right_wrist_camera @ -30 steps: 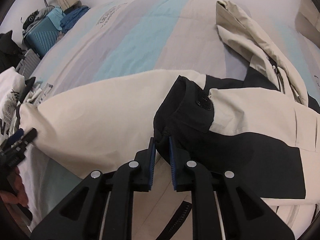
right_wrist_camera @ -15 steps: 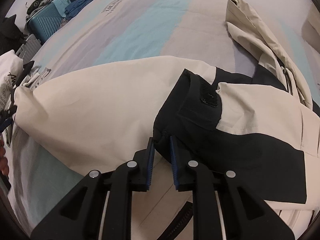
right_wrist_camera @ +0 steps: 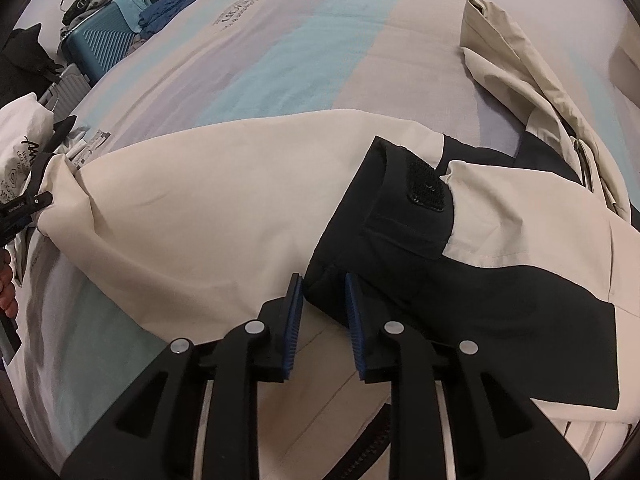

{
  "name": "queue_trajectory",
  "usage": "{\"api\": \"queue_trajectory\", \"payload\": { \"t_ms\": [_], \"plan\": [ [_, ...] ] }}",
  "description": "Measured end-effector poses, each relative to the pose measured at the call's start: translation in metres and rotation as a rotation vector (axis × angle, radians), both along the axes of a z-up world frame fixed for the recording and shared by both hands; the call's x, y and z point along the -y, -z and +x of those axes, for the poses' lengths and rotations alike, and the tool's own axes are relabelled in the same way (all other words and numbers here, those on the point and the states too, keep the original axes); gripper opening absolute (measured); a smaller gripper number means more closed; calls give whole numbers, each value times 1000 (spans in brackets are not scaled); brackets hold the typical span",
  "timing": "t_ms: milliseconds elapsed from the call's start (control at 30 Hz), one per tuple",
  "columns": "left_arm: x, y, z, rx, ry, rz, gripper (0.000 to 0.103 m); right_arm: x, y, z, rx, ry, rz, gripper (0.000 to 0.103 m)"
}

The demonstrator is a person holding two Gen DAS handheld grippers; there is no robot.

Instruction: Fold large clothes

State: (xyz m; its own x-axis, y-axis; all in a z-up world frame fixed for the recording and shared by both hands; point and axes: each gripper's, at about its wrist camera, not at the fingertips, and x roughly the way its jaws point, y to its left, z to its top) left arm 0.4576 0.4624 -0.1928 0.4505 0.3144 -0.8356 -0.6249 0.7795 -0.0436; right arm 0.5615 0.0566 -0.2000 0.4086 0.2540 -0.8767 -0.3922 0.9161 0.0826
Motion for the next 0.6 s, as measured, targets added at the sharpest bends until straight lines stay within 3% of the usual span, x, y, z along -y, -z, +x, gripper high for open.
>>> {"api": "queue_trajectory", "payload": {
  "t_ms": [400, 600],
  "plan": [
    [17, -14, -11, 7, 35, 28, 23, 12, -12, -11, 24, -1, 48, 22],
    [30, -33, -12, 40, 79, 42, 21, 23, -22, -17, 40, 21, 61, 35]
  ]
}}
